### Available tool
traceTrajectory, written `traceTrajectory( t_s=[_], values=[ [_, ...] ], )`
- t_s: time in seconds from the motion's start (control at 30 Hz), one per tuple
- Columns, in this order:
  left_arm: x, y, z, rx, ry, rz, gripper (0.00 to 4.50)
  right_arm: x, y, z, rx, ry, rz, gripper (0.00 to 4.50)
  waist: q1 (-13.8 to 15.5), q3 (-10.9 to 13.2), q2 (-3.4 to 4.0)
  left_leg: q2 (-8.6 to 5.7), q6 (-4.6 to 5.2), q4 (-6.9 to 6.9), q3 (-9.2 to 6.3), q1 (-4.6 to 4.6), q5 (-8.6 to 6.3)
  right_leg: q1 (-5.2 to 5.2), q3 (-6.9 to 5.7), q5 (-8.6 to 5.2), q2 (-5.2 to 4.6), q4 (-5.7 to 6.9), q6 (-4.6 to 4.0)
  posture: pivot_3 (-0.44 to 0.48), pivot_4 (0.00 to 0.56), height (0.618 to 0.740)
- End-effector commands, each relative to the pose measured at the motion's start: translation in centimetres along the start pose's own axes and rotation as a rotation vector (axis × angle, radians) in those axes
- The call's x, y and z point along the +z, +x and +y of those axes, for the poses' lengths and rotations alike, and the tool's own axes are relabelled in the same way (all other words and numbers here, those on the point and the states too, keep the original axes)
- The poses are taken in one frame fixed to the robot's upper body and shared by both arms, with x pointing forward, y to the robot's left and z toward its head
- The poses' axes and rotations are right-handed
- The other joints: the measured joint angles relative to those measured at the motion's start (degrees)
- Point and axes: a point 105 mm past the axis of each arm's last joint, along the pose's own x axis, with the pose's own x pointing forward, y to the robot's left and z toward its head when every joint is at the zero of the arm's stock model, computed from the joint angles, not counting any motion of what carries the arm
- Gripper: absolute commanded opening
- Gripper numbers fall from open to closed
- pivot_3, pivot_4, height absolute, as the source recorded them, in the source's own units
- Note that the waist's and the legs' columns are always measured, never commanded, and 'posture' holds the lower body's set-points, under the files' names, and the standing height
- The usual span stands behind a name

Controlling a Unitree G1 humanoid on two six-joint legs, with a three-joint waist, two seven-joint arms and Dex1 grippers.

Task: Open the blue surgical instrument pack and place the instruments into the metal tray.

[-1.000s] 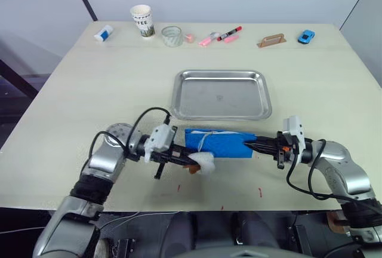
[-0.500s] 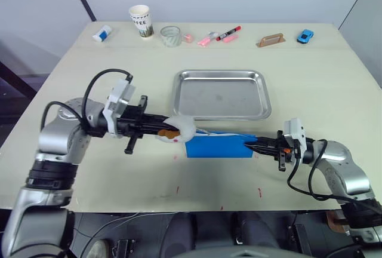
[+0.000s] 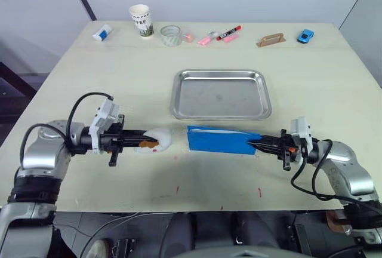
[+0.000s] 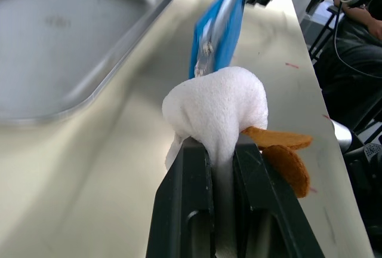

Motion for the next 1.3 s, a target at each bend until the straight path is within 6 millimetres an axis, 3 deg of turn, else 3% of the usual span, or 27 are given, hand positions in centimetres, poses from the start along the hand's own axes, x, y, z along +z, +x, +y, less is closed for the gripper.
traceTrajectory(
  t_s=[0.03, 0.43, 0.7, 0.8, 0.93, 1.0, 1.1, 1.13, 1.3],
  values=[
    [-0.3, -1.2, -0.4, 0.010, -0.013, 0.003, 0.10, 2.6, -0.3, -0.1, -0.004, -0.031, -0.102, 0.00, 0.0, 0.0, 0.00, 0.00, 0.00, 0.00, 0.00, 0.00, 0.00, 0.00, 0.00, 0.00, -0.01, 0.00, 0.00, 0.000, 0.150, 0.718],
    [-1.5, 0.0, -1.4, -0.024, -0.080, -0.012, 0.10, 7.1, 0.8, -0.2, -0.026, 0.048, -0.321, 0.00, 0.0, 0.0, 0.00, 0.00, 0.00, 0.00, -0.02, 0.00, 0.00, 0.00, -0.02, 0.00, -0.01, 0.03, 0.00, 0.000, 0.150, 0.718],
    [-1.8, -0.2, -1.3, -0.013, -0.127, 0.023, 0.10, 4.9, 1.5, 0.6, 0.029, -0.075, -0.167, 0.00, 0.0, 0.0, 0.00, -0.01, 0.00, 0.00, 0.00, 0.00, 0.00, -0.01, 0.00, 0.00, -0.02, 0.03, 0.00, 0.000, 0.150, 0.718],
    [-2.1, -0.4, -1.3, -0.012, -0.123, 0.057, 1.09, 4.3, 1.7, 0.8, 0.043, -0.097, -0.141, 0.00, 0.0, 0.0, 0.00, 0.00, 0.00, 0.00, -0.02, 0.00, 0.00, -0.01, -0.01, 0.00, 0.01, 0.03, 0.00, 0.000, 0.150, 0.718],
    [-1.9, -0.8, -2.0, -0.047, -0.149, 0.082, 2.79, 2.1, 1.6, 1.4, 0.072, -0.117, -0.059, 0.00, 0.0, 0.0, -0.01, 0.00, 0.00, 0.00, 0.01, 0.00, 0.00, -0.02, 0.00, 0.00, -0.01, 0.02, 0.00, 0.000, 0.150, 0.718],
    [-1.5, -1.0, -2.2, -0.055, -0.162, 0.074, 3.20, 1.8, 1.6, 1.4, 0.071, -0.117, -0.049, 0.00, 0.0, 0.0, -0.01, 0.00, 0.00, 0.00, 0.01, 0.00, 0.00, -0.02, 0.00, 0.00, -0.01, 0.02, 0.00, 0.000, 0.150, 0.718],
    [-0.4, -1.3, -2.6, -0.077, -0.201, 0.052, 4.27, 1.3, 1.4, 1.4, 0.066, -0.115, -0.040, 0.00, 0.0, 0.0, -0.05, 0.00, 0.00, 0.00, 0.01, 0.00, 0.00, -0.02, 0.00, 0.00, -0.02, 0.05, 0.00, 0.000, 0.150, 0.718],
    [0.0, -1.3, -2.7, -0.087, -0.216, 0.041, 4.49, 1.2, 1.4, 1.4, 0.065, -0.115, -0.039, 0.00, 0.0, 0.0, -0.06, 0.00, 0.00, 0.00, -0.01, 0.00, 0.00, -0.03, -0.01, -0.01, -0.01, 0.07, -0.01, 0.000, 0.150, 0.718],
    [1.7, -1.3, -2.9, -0.123, -0.244, -0.008, 4.49, 1.1, 1.4, 1.3, 0.060, -0.118, -0.040, 0.00, 0.0, 0.1, -0.05, -0.01, 0.00, 0.00, 0.00, 0.01, 0.00, -0.03, 0.00, -0.01, -0.02, 0.08, 0.00, 0.000, 0.150, 0.718]
  ],
)
